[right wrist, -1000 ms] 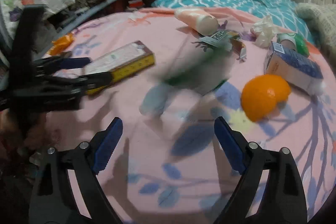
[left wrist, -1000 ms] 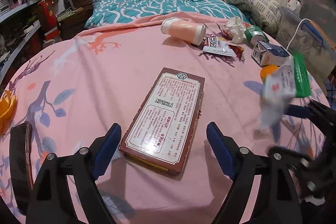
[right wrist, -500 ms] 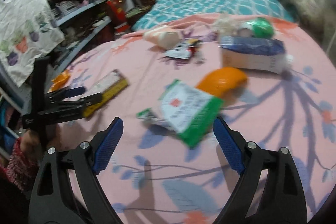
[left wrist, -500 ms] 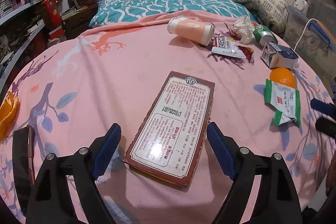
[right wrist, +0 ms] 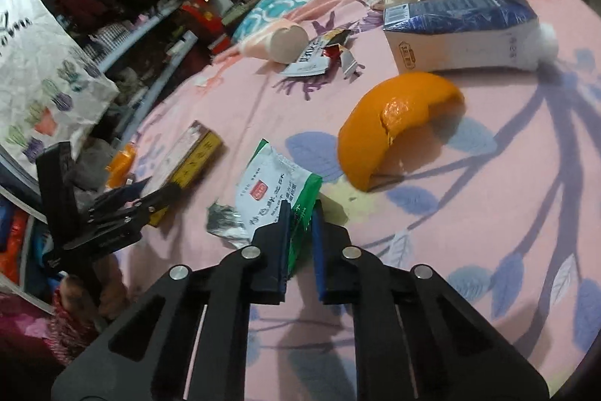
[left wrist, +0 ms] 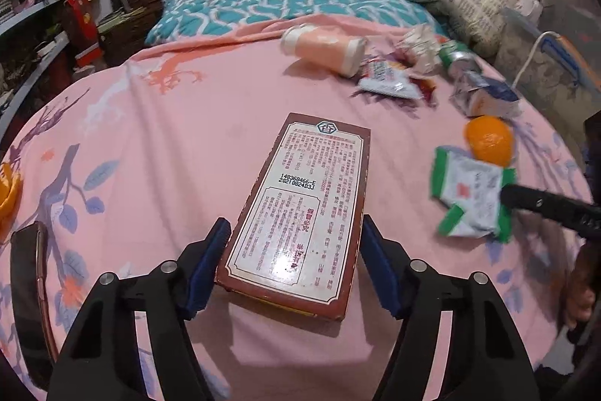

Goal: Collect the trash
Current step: 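Grasp the brown-edged medicine box with left tool while right tool reaches the green-white packet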

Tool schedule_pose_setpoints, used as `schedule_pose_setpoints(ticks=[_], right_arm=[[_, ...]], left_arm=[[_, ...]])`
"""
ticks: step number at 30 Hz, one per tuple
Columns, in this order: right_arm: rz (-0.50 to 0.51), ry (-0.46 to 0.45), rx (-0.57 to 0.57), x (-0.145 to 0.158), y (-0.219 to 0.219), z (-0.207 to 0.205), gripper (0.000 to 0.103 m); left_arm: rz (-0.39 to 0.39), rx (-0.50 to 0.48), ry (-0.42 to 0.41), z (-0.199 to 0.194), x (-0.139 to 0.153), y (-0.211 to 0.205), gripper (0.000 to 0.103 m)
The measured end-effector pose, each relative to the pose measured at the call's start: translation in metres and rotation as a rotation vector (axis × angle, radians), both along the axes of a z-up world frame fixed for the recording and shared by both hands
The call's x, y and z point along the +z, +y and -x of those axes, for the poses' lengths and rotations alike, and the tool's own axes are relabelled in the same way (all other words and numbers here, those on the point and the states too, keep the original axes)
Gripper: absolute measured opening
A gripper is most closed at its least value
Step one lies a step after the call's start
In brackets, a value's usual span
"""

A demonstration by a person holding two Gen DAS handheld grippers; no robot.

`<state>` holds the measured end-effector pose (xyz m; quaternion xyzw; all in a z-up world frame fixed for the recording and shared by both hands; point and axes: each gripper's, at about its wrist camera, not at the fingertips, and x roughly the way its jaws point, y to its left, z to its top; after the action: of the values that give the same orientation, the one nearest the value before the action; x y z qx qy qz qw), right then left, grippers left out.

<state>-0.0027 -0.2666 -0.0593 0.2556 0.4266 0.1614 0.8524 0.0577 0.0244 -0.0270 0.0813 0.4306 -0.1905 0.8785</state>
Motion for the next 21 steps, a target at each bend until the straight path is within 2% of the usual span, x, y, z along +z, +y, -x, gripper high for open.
schedule_pose_setpoints(ticks=[4, 10, 16, 19, 21], right_arm=[[-0.064, -0.025, -0.014, 0.007, -0.012, 0.016, 0.009], [-0.151, -0.061, -0.098, 0.013, -0.05, 0.049, 0.008], [-0.202, -0.088, -0.186, 0.016, -0.088, 0.083, 0.008], [-0.213, -0.111, -0.242, 0.018, -0.109, 0.099, 0.008], [-0.181, -0.12, -0.275, 0.021, -0.121, 0.108, 0.01]], left_arm=[[0.056, -0.061, 0.004, 0.007, 0.014, -0.016, 0.065], [0.121, -0.158, 0.028, 0.019, 0.027, -0.053, 0.064], [0.125, -0.291, 0.015, 0.036, 0.038, -0.107, 0.064], [0.103, -0.361, 0.005, 0.044, 0.041, -0.142, 0.064], [0.088, -0.384, -0.01, 0.045, 0.042, -0.159, 0.064]])
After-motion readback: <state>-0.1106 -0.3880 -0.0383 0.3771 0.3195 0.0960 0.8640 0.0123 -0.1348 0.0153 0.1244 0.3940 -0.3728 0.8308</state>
